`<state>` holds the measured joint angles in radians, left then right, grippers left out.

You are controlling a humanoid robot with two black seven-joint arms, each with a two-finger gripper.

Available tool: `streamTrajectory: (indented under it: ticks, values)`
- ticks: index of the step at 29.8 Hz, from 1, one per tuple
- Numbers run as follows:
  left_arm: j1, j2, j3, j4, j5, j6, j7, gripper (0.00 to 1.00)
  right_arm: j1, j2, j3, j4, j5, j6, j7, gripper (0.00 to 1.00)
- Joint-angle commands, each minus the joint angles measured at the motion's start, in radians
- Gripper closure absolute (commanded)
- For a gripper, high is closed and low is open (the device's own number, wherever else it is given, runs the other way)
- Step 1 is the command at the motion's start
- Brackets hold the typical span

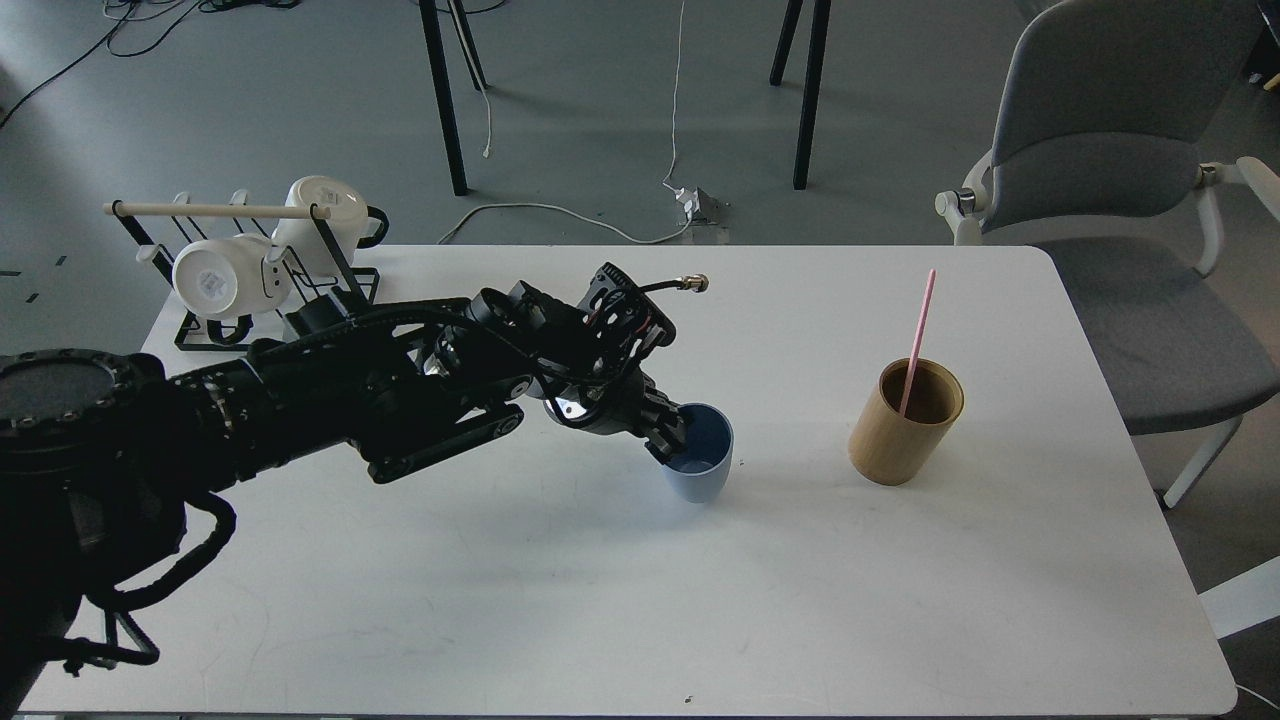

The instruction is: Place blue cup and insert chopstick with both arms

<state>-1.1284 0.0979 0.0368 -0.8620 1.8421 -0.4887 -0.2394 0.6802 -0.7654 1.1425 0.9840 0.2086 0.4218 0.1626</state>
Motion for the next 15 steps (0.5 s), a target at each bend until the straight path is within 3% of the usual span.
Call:
streamTrajectory:
  ticks: [1, 4, 7, 12, 13, 15]
  values:
    - [0.002, 0.008, 0.000, 0.001, -0.001, 0.000, 0.002, 0.90, -0.001, 0.000, -0.001, -0.001, 0.000, 0.000, 0.000, 0.00]
    - [0.002, 0.011, -0.003, 0.000, -0.004, 0.000, 0.000, 0.82, -0.001, 0.000, -0.003, -0.001, 0.000, 0.000, 0.000, 0.00]
    - [-0.001, 0.014, -0.014, -0.003, -0.007, 0.000, 0.000, 0.62, -0.001, 0.000, -0.003, -0.002, -0.002, 0.000, 0.000, 0.00]
    - [-0.004, 0.040, -0.028, -0.005, -0.027, 0.000, -0.009, 0.52, 0.001, -0.011, -0.012, -0.008, -0.017, 0.000, -0.006, 0.00]
    - [-0.004, 0.045, -0.046, -0.005, -0.047, 0.000, -0.011, 0.47, 0.002, -0.018, -0.012, -0.008, -0.028, 0.000, -0.006, 0.00]
    - [-0.004, 0.049, -0.115, -0.005, -0.118, 0.000, -0.011, 0.28, 0.004, -0.038, -0.013, -0.007, -0.057, 0.000, -0.011, 0.00]
